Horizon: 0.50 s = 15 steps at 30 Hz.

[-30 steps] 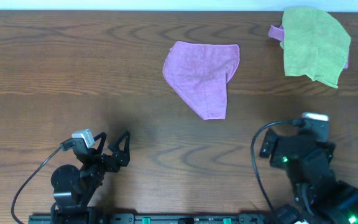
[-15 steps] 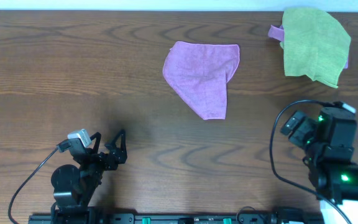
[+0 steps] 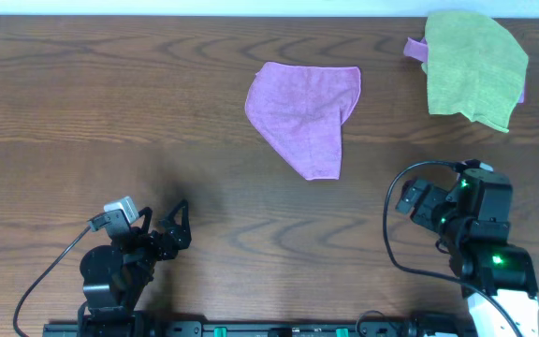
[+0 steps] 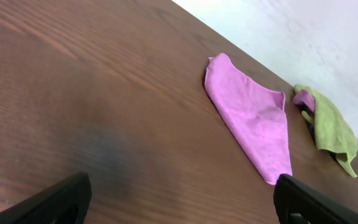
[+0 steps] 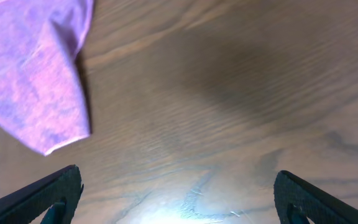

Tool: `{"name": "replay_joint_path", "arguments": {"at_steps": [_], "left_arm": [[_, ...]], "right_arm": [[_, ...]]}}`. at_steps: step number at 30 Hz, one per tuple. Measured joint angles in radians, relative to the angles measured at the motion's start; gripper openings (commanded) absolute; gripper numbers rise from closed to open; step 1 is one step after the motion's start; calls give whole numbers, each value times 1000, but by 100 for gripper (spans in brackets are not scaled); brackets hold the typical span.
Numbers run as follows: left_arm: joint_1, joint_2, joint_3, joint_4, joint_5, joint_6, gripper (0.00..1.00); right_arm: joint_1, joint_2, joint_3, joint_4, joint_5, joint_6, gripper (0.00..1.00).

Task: Fold the cloth
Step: 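Retract the right gripper toward the front right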

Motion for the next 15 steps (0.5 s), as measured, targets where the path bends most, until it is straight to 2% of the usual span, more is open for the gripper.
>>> {"name": "replay_joint_path", "arguments": {"at_steps": [6, 15], "left_arm": [[0, 0, 0, -43, 0, 0, 95], [0, 0, 0, -53, 0, 0, 95]], "right_arm": [[0, 0, 0, -2, -120, -69, 99], [16, 0, 0, 0, -156, -95, 99]]}}
